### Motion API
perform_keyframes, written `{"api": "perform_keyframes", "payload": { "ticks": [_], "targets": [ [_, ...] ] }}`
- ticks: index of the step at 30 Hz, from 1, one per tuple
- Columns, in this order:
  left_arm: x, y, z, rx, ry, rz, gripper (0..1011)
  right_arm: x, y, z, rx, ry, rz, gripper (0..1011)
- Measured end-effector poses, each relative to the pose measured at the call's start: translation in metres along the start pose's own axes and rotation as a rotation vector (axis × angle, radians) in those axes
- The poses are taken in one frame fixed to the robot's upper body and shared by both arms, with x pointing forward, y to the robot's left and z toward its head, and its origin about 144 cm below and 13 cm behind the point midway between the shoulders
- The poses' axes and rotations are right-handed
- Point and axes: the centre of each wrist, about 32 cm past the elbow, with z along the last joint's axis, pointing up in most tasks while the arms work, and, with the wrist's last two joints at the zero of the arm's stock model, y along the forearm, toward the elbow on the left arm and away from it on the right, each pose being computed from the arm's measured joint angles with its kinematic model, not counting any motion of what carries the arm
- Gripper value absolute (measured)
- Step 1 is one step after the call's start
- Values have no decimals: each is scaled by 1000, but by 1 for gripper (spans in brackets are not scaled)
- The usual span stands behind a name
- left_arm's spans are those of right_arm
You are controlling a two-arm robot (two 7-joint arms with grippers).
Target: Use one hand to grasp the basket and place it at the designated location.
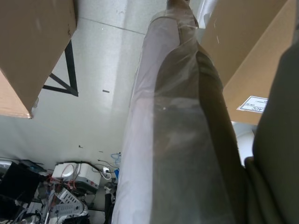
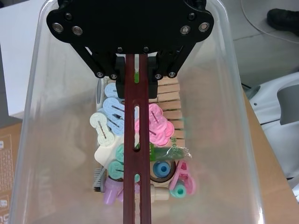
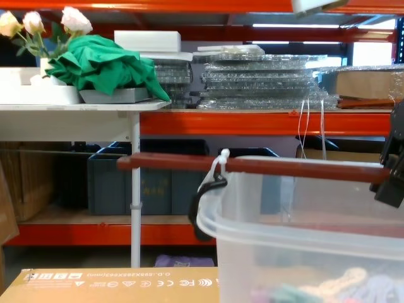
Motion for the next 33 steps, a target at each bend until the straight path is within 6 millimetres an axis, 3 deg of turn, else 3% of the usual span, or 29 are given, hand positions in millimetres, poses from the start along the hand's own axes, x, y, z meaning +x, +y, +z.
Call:
{"api": "perform_keyframes", "payload": {
  "ticks": [33],
  "targets": [
    [0,0,0,0,0,0,0,14,32,18,75,-239,-68,234]
  ]
}}
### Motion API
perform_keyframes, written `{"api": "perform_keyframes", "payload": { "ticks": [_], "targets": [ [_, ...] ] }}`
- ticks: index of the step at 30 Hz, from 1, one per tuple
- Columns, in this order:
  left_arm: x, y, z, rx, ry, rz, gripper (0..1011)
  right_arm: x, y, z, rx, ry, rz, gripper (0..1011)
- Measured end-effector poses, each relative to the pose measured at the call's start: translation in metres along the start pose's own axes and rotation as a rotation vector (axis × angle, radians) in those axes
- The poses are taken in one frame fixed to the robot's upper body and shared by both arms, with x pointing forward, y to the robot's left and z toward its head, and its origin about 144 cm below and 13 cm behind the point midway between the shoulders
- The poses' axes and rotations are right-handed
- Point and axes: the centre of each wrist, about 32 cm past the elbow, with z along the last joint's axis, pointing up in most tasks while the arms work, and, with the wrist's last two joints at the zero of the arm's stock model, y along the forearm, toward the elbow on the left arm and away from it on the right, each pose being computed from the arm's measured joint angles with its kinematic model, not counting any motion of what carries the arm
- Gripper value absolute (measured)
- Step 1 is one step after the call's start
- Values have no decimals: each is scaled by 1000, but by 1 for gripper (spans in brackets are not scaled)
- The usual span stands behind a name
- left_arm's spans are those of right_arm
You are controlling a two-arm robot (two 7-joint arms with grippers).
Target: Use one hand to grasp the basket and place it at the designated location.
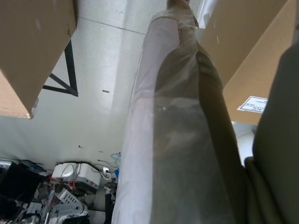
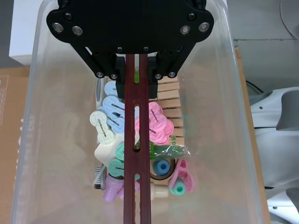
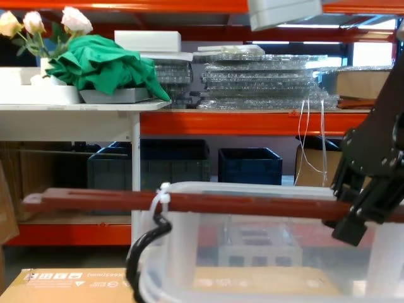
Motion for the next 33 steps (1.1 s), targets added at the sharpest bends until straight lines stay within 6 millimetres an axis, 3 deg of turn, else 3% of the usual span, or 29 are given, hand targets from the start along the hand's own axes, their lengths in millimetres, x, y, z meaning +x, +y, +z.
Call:
{"api": "perform_keyframes", "payload": {
  "ticks": [33],
  "targets": [
    [0,0,0,0,0,0,0,3,39,5,-19,47,-5,234]
  ]
}}
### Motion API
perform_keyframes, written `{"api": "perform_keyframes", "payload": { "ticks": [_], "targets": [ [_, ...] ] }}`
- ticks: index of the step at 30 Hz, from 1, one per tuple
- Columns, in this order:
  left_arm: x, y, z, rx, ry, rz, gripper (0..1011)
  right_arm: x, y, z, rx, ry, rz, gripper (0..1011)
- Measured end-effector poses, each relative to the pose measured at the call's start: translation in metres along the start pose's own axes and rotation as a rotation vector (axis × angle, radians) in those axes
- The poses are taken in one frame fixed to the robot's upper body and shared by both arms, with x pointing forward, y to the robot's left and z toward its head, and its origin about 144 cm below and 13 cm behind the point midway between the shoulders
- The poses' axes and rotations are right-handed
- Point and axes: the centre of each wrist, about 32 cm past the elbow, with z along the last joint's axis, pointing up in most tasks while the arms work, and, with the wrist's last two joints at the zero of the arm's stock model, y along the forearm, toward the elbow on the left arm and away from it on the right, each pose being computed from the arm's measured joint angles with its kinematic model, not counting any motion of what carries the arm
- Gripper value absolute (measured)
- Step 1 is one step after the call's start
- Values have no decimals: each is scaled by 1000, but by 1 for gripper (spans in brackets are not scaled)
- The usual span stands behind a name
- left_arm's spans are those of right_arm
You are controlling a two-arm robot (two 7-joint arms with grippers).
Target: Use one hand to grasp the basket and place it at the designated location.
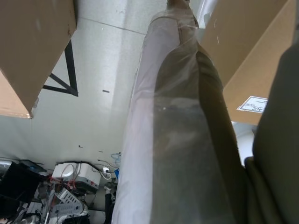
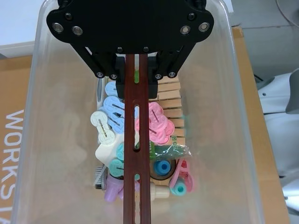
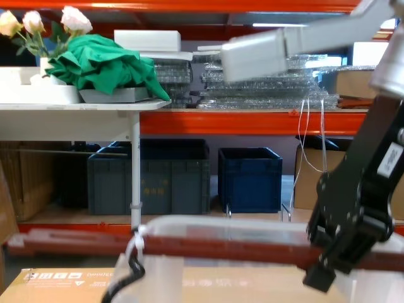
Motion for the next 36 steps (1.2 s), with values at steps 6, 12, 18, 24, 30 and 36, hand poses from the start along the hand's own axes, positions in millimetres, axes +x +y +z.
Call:
{"api": "perform_keyframes", "payload": {
  "ticks": [6,12,18,24,30,36],
  "targets": [
    [0,0,0,0,0,0,0,-2,13,-3,4,4,33,234],
    [0,0,0,0,0,0,0,-4,21,-3,9,4,56,234],
    [0,0,0,0,0,0,0,-5,27,-4,12,-2,71,234],
    [0,0,0,0,0,0,0,-6,30,-2,26,-26,80,234],
    [0,0,0,0,0,0,0,-8,32,0,40,-53,89,234],
    [0,0,0,0,0,0,0,-9,34,2,47,-64,98,234]
  ]
}}
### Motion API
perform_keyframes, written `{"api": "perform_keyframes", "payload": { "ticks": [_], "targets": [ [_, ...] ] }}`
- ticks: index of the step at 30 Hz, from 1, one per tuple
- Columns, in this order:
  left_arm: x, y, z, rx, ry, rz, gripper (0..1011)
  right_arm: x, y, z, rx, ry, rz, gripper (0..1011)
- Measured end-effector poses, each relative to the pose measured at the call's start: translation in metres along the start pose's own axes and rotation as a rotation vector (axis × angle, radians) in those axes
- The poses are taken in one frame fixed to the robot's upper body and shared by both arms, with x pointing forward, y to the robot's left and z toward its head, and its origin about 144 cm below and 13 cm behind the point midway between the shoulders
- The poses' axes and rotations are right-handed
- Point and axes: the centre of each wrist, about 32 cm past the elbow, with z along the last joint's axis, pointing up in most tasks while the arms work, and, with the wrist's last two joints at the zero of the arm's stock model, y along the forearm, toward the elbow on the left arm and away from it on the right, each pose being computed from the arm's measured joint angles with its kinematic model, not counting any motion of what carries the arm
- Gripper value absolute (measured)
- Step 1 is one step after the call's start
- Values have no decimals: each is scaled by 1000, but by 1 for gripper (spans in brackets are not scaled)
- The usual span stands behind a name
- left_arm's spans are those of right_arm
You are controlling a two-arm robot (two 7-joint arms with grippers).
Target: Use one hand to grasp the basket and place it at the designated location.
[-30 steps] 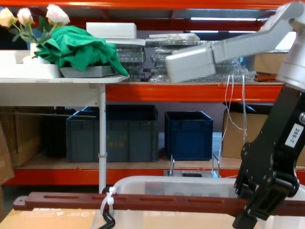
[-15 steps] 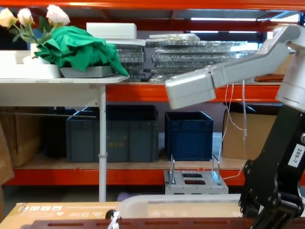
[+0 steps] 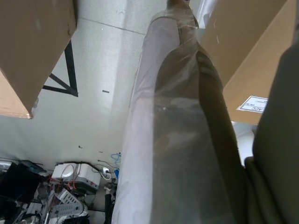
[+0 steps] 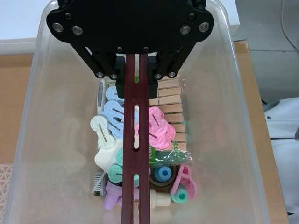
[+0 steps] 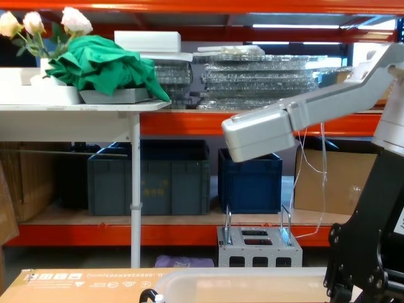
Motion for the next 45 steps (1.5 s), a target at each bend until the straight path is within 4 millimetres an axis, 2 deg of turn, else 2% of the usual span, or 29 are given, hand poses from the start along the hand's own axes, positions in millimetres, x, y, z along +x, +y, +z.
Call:
{"api": "perform_keyframes", "payload": {
  "ticks": [20,24,25,29,31,32,35,36,45],
  "targets": [
    [0,0,0,0,0,0,0,-1,7,5,0,-16,36,242],
    [0,0,0,0,0,0,0,-3,7,4,3,-10,38,348],
    [0,0,0,0,0,0,0,-3,7,4,4,-9,37,411],
    [0,0,0,0,0,0,0,-3,6,3,6,-6,35,531],
    [0,0,0,0,0,0,0,-3,6,2,5,-5,34,565],
    [0,0,0,0,0,0,0,-3,5,2,4,-5,33,635],
    [0,0,0,0,0,0,0,-3,5,2,4,-2,32,706],
    [0,0,0,0,0,0,0,-4,5,2,3,-1,31,774],
    [0,0,0,0,0,0,0,-8,-6,-8,-3,38,-5,990]
  ]
}}
